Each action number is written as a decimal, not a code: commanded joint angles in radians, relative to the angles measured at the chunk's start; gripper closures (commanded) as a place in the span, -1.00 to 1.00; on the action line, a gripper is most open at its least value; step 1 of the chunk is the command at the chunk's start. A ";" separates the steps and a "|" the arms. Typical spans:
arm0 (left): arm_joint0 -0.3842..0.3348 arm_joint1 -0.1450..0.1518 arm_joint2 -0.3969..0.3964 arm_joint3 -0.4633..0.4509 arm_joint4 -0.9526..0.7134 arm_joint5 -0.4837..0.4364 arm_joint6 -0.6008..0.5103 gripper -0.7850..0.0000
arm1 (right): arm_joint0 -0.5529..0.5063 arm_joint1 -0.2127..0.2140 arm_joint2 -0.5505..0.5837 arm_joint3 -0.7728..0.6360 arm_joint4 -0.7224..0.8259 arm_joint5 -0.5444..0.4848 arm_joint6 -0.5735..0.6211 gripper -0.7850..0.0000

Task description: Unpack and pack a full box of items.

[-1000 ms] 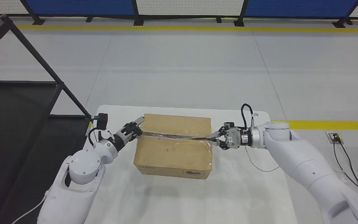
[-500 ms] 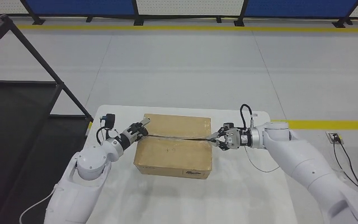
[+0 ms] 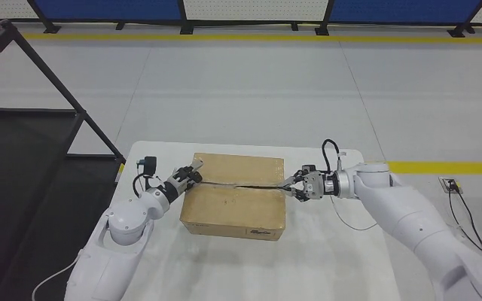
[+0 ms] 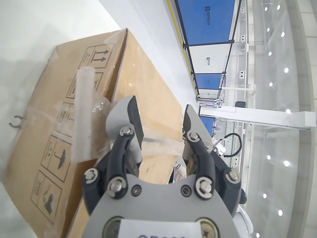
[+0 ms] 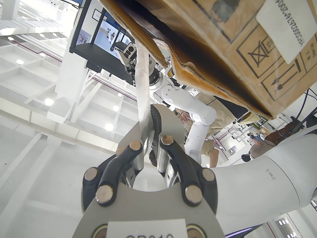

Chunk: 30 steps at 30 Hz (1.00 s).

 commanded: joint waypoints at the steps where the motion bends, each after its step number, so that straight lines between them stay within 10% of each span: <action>1: 0.003 -0.001 0.000 -0.001 -0.002 0.000 0.002 -0.01 | -0.001 0.001 -0.003 0.004 0.002 -0.005 0.005 0.15; 16: 0.018 -0.004 -0.006 -0.021 -0.013 0.001 0.011 0.04 | -0.004 0.027 0.028 0.057 0.002 -0.058 0.049 -0.41; 19: 0.022 -0.005 -0.008 -0.026 -0.016 0.001 0.014 0.05 | -0.015 0.037 0.062 0.069 0.010 -0.117 0.042 -1.00; 30: 0.034 -0.009 -0.008 -0.045 -0.025 0.003 0.026 0.07 | -0.110 0.116 0.204 -0.191 -0.042 -0.413 0.127 -1.00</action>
